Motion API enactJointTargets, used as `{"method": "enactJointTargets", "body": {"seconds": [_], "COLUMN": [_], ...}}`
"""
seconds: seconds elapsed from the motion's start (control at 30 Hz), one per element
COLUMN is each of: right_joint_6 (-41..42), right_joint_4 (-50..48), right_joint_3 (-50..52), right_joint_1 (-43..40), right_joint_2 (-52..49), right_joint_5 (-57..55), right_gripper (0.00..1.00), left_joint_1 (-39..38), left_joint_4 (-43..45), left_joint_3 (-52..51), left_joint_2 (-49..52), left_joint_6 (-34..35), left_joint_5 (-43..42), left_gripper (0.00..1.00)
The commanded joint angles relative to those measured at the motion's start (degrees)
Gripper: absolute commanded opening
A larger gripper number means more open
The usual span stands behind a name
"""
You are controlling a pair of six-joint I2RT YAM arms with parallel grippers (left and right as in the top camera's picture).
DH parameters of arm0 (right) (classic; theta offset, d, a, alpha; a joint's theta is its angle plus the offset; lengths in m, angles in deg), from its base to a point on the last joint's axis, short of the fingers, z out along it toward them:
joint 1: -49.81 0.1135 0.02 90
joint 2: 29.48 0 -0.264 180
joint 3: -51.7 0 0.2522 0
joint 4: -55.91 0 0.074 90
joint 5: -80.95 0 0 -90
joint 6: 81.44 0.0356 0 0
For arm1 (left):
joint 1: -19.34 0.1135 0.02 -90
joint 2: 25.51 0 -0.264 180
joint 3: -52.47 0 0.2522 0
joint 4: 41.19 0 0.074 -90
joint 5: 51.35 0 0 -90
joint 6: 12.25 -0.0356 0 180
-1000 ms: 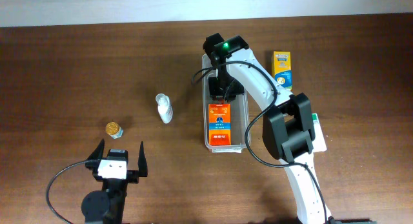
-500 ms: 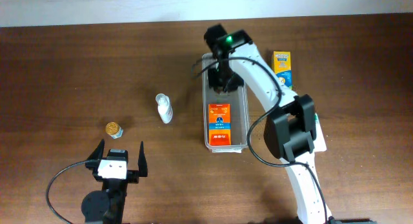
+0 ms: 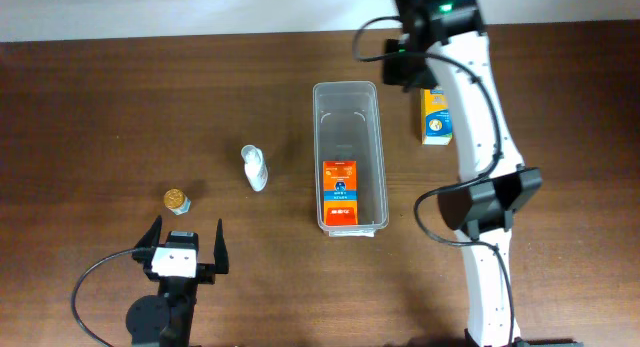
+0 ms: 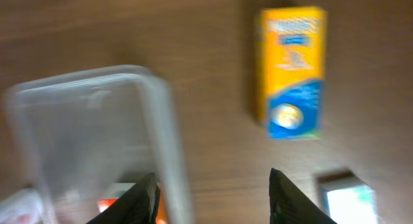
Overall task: Pack container
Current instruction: 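Move the right gripper to the yellow WOODS' cough syrup box, then close the right gripper on the yellow box and lift it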
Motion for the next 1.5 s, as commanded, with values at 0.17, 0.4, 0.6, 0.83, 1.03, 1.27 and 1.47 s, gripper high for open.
{"method": "enactJointTargets", "body": {"seconds": [0.17, 0.4, 0.6, 0.83, 1.03, 1.27, 1.47], "right_joint_6": [-3.4, -7.5, -8.8, -10.1, -10.1, -10.1, -10.3], "right_joint_4": [0.5, -5.1, -14.4, -19.0, -24.1, -28.2, -31.1], "right_joint_3": [0.2, 5.5, 14.5, 24.3, 30.1, 33.9, 36.1], "right_joint_1": [-6.8, -8.9, -9.2, -9.3, -9.3, -9.3, -9.3], "right_joint_2": [-0.2, -0.3, -0.3, -0.3, -0.3, -0.3, -0.3], "right_joint_5": [-3.3, -3.3, -3.1, -3.1, -3.0, -3.0, -3.0], "right_gripper": [0.55, 0.62, 0.62, 0.62, 0.62, 0.62, 0.62], "left_joint_1": [0.3, 0.3, 0.3, 0.3, 0.3, 0.3, 0.3], "left_joint_4": [0.0, 0.0, 0.0, 0.0, 0.0, 0.0, 0.0], "left_joint_3": [-0.6, -0.6, -0.6, -0.6, -0.6, -0.6, -0.6], "left_joint_2": [-0.3, -0.3, -0.3, -0.3, -0.3, -0.3, -0.3], "left_joint_6": [-0.9, -0.9, -0.9, -0.9, -0.9, -0.9, -0.9], "left_joint_5": [-0.2, -0.2, -0.2, -0.2, -0.2, -0.2, -0.2], "left_gripper": [0.99, 0.99, 0.99, 0.99, 0.99, 0.99, 0.99]}}
